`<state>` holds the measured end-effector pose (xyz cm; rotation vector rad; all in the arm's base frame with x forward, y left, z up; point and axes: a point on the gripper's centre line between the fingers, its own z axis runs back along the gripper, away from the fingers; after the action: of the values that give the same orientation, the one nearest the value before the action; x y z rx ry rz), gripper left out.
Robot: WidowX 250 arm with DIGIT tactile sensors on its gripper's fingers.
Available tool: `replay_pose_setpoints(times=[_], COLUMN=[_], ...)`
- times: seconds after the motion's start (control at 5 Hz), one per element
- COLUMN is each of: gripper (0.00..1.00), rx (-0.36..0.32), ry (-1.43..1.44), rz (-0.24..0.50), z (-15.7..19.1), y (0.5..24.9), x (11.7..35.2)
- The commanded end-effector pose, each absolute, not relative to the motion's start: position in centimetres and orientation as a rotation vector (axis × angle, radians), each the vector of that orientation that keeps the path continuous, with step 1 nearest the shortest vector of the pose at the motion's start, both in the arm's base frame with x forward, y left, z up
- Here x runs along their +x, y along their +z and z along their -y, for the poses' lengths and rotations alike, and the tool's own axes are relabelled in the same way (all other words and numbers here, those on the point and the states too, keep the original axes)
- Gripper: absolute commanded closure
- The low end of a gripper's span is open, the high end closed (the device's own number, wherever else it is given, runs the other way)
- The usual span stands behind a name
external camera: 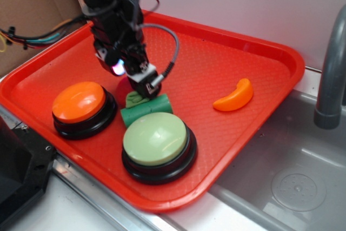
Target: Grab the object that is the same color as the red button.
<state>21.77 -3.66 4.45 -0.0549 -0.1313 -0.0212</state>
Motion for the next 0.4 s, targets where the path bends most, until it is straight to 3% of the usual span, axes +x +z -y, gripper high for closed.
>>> replay_pose_setpoints(times=[0.0, 0.2], gripper=[0.00, 1.00], rx=[-0.105, -0.116], ry=[-0.067, -0.069], rz=[0.060, 0.037], z=[3.1, 3.0], y=[2.5, 2.4], x=[21.6, 20.6])
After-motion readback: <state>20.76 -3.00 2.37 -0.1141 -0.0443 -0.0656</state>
